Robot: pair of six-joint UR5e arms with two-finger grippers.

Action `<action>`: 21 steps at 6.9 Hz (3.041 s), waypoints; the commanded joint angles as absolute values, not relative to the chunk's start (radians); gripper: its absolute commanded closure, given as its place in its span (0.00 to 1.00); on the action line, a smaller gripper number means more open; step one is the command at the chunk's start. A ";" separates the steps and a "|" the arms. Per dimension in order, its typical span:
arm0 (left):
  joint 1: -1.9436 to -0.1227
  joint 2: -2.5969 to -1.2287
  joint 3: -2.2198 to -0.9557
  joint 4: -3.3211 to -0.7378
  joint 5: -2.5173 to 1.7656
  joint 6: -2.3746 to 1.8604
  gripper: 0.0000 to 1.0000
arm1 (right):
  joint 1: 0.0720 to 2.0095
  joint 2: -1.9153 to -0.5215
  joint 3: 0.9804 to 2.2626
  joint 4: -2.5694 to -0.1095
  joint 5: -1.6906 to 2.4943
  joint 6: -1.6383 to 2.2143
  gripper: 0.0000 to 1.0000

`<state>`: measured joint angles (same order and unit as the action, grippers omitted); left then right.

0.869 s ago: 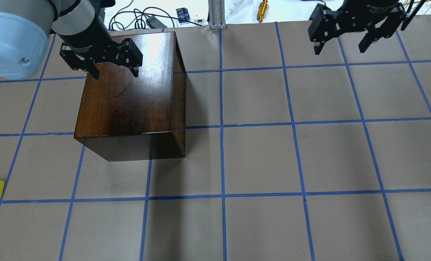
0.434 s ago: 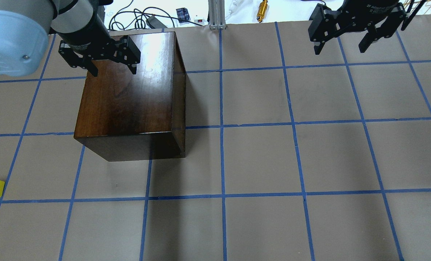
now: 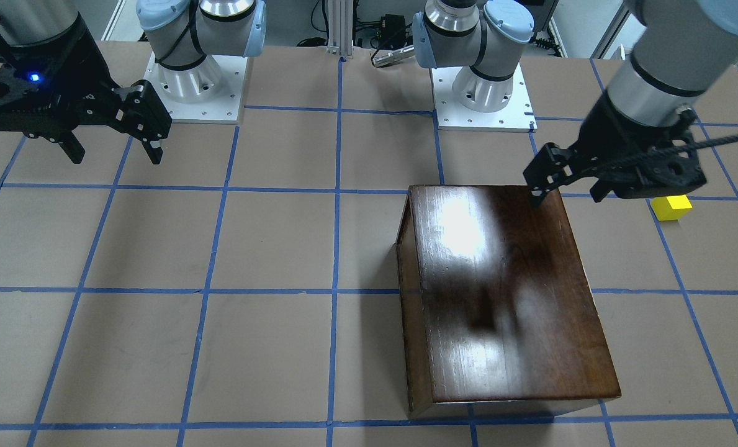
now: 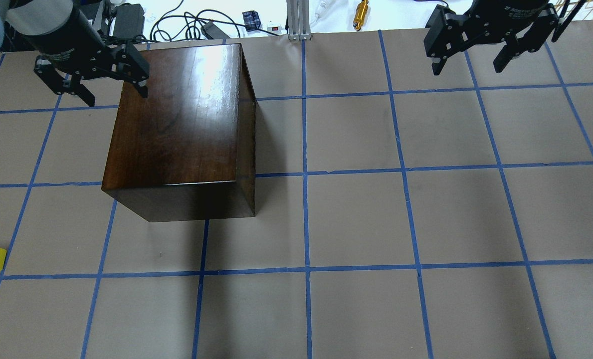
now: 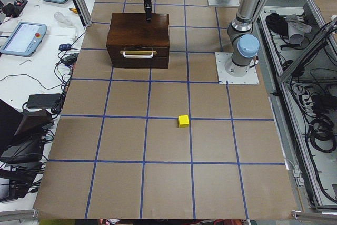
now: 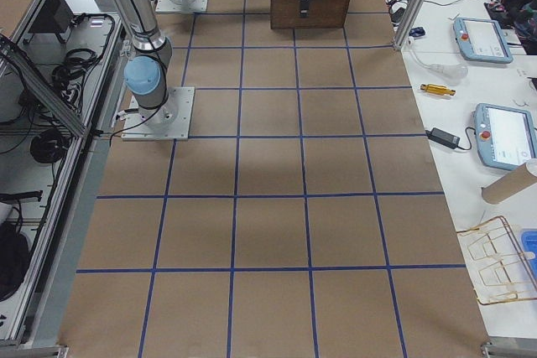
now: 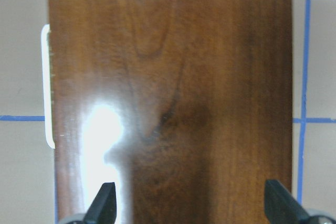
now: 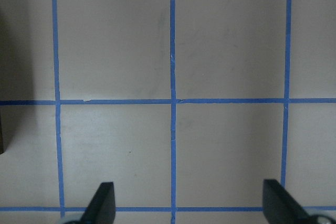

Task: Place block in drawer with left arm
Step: 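Move the left gripper from above the cabinet toward the drawer's white handle, then hook the left gripper onto the white drawer handle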

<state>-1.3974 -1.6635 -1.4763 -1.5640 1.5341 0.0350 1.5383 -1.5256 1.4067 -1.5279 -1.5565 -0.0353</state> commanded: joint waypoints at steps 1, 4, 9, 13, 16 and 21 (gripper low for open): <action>-1.263 -1.701 -1.479 -1.575 1.528 0.165 0.00 | 1.539 -1.525 1.407 -1.528 -1.557 -0.035 0.00; -1.166 -1.807 -1.488 -1.508 1.477 0.348 0.00 | 1.539 -1.525 1.407 -1.528 -1.557 -0.035 0.00; -1.118 -1.901 -1.558 -1.375 1.414 0.446 0.00 | 1.537 -1.526 1.407 -1.528 -1.555 -0.035 0.00; -1.120 -1.928 -1.580 -1.368 1.370 0.448 0.00 | 1.539 -1.525 1.407 -1.528 -1.557 -0.035 0.00; -1.118 -1.942 -1.582 -1.368 1.338 0.465 0.00 | 1.537 -1.525 1.407 -1.528 -1.555 -0.035 0.00; -1.118 -1.962 -1.612 -1.321 1.328 0.468 0.00 | 1.539 -1.525 1.407 -1.528 -1.555 -0.035 0.00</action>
<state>-1.1183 -1.9585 -1.6019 -1.3376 1.3280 0.4674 1.5379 -1.5250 1.4067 -1.5279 -1.5556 -0.0353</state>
